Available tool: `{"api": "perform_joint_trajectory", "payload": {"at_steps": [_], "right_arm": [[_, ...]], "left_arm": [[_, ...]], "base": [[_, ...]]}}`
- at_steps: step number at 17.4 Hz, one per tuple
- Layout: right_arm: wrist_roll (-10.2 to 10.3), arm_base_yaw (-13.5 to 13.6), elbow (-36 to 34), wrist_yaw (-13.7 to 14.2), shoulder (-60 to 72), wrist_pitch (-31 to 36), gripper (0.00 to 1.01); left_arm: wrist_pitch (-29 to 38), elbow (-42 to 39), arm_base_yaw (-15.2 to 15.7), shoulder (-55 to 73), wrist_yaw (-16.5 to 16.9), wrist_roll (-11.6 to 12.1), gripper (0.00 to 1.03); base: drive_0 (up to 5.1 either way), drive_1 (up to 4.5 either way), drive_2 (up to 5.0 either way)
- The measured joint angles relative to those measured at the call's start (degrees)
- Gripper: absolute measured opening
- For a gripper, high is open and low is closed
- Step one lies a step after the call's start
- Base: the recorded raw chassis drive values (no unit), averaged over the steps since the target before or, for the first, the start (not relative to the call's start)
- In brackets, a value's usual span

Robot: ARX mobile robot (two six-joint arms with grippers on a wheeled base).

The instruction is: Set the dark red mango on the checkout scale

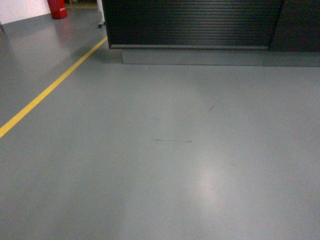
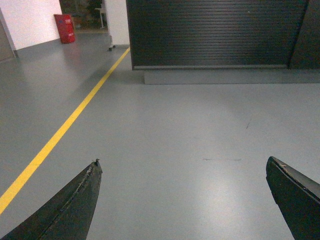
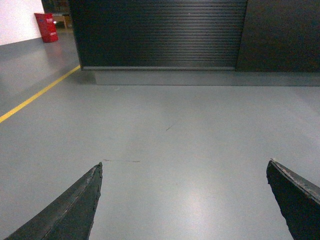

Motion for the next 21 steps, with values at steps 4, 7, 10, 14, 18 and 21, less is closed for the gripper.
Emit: {"api": "perform_joint_trajectory", "payload": {"at_steps": [4,7,10,14,18,21], "right_arm": [[0.0,0.0,0.0,0.0,0.0,0.0,0.98],[0.0,0.0,0.0,0.0,0.0,0.2,0.98],[0.0,0.0,0.0,0.0,0.0,0.0,0.98],[0.0,0.0,0.0,0.0,0.0,0.1,0.98],[0.0,0.0,0.0,0.0,0.0,0.1,0.98],[0.0,0.0,0.0,0.0,0.0,-0.1,0.98]], "left_arm": [[0.0,0.0,0.0,0.0,0.0,0.0,0.98],[0.0,0.0,0.0,0.0,0.0,0.0,0.98],[0.2,0.0,0.0,0.0,0.0,0.0,0.98],[0.1,0.0,0.0,0.0,0.0,0.0,0.98],[0.0,0.0,0.0,0.0,0.0,0.0,0.98],[-0.1,0.0,0.0,0.0,0.0,0.0,0.98]], "base": [[0.0,1.08,-1.1],[0.0,4.27,-4.3],[0.0,4.25,-4.3],[0.0,4.25,-4.3],[0.0,4.25,-4.3],[0.0,4.25,-4.3]]}}
